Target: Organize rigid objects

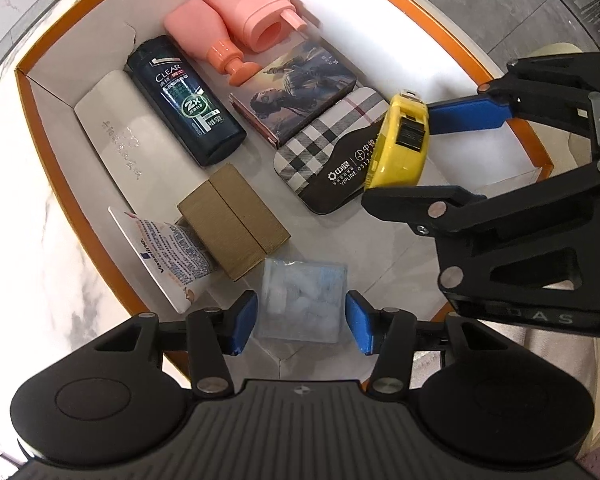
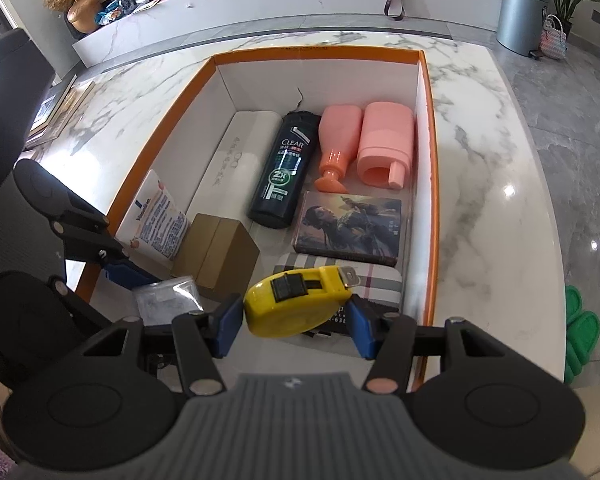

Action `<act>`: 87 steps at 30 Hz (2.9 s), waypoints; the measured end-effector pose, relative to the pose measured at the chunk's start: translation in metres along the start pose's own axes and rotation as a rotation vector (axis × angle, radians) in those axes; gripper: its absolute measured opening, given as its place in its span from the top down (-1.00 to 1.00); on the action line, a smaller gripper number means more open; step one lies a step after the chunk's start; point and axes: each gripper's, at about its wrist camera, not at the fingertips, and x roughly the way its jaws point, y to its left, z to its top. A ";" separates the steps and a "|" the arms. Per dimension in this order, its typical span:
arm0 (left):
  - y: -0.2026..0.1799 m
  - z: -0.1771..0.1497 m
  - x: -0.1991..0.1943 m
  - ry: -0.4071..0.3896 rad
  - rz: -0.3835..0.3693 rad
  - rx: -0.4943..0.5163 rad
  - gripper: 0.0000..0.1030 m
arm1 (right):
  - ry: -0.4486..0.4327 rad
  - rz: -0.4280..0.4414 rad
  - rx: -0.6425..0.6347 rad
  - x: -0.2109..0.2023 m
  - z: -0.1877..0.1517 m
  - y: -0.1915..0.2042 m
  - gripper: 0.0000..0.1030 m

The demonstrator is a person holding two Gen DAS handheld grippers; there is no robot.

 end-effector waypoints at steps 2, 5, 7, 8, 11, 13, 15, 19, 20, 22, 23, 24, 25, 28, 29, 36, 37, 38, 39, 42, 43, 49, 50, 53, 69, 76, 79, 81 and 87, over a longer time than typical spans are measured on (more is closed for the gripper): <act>0.001 -0.001 -0.001 -0.006 -0.001 0.002 -0.16 | 0.001 -0.002 0.002 -0.001 -0.002 0.001 -0.11; 0.005 -0.005 -0.005 -0.021 -0.015 -0.008 -0.15 | 0.005 -0.005 0.011 -0.002 -0.004 0.001 -0.11; 0.014 -0.011 -0.014 -0.054 -0.051 -0.036 -0.15 | 0.009 -0.004 0.015 -0.002 -0.004 0.002 -0.11; 0.021 -0.015 -0.019 -0.080 -0.064 -0.051 -0.15 | 0.012 -0.002 0.014 -0.002 -0.005 0.002 -0.11; 0.047 -0.034 -0.041 -0.188 -0.094 -0.117 -0.13 | 0.022 -0.005 0.011 -0.001 -0.004 0.004 -0.11; 0.060 -0.046 -0.056 -0.266 -0.098 -0.186 -0.11 | 0.034 -0.008 -0.002 0.001 -0.003 0.007 -0.11; 0.075 -0.057 -0.066 -0.342 -0.098 -0.268 -0.11 | 0.053 -0.023 -0.025 0.006 0.000 0.011 -0.12; 0.099 -0.072 -0.066 -0.397 -0.092 -0.410 -0.06 | 0.109 -0.114 -0.118 0.018 0.004 0.026 -0.11; 0.103 -0.076 -0.064 -0.401 -0.104 -0.435 -0.05 | 0.122 -0.124 -0.149 0.021 0.005 0.030 -0.11; 0.111 -0.080 -0.059 -0.406 -0.130 -0.481 -0.04 | 0.153 -0.119 -0.212 0.026 0.006 0.039 -0.11; 0.113 -0.081 -0.056 -0.404 -0.140 -0.490 -0.03 | 0.173 -0.115 -0.238 0.029 0.006 0.043 -0.11; 0.115 -0.081 -0.053 -0.401 -0.149 -0.498 0.00 | 0.190 -0.118 -0.253 0.032 0.008 0.045 -0.11; 0.116 -0.082 -0.051 -0.401 -0.160 -0.503 0.00 | 0.208 -0.127 -0.261 0.036 0.010 0.046 -0.11; 0.123 -0.082 -0.047 -0.403 -0.202 -0.516 0.01 | 0.280 -0.149 -0.287 0.051 0.016 0.046 -0.11; 0.125 -0.082 -0.045 -0.402 -0.214 -0.521 0.01 | 0.299 -0.141 -0.280 0.056 0.017 0.045 -0.11; 0.133 -0.096 -0.039 -0.387 -0.311 -0.542 0.01 | 0.345 -0.076 -0.179 0.075 0.019 0.046 -0.11; 0.134 -0.096 -0.038 -0.388 -0.316 -0.544 0.02 | 0.341 -0.073 -0.166 0.076 0.019 0.047 -0.11; 0.136 -0.096 -0.037 -0.389 -0.323 -0.548 0.01 | 0.335 -0.067 -0.153 0.076 0.020 0.047 -0.11; 0.137 -0.096 -0.036 -0.389 -0.331 -0.553 0.02 | 0.330 -0.058 -0.137 0.077 0.021 0.047 -0.11; 0.140 -0.097 -0.031 -0.384 -0.348 -0.567 0.02 | 0.347 -0.026 -0.074 0.081 0.021 0.045 -0.11; 0.141 -0.097 -0.030 -0.382 -0.352 -0.570 0.02 | 0.355 -0.010 -0.059 0.083 0.021 0.044 -0.11; 0.143 -0.099 -0.026 -0.377 -0.372 -0.581 0.02 | 0.433 0.032 -0.050 0.090 0.014 0.044 -0.10; 0.143 -0.099 -0.025 -0.377 -0.374 -0.582 0.02 | 0.441 0.031 -0.050 0.091 0.012 0.045 -0.10; 0.143 -0.099 -0.024 -0.374 -0.383 -0.583 0.02 | 0.472 0.047 -0.026 0.097 0.008 0.045 -0.07; 0.141 -0.098 -0.021 -0.372 -0.391 -0.587 0.11 | 0.259 0.119 0.013 0.056 0.014 0.039 0.12; 0.140 -0.098 -0.023 -0.376 -0.386 -0.588 0.12 | 0.231 0.118 -0.207 0.060 0.032 0.061 0.42; 0.139 -0.098 -0.024 -0.377 -0.382 -0.585 0.12 | 0.253 0.075 -0.293 0.068 0.042 0.064 0.58; 0.138 -0.098 -0.026 -0.379 -0.368 -0.575 0.12 | 0.269 0.032 -0.333 0.071 0.040 0.065 0.67; 0.131 -0.103 -0.039 -0.416 -0.304 -0.545 0.12 | 0.258 0.026 -0.310 0.067 0.036 0.061 0.67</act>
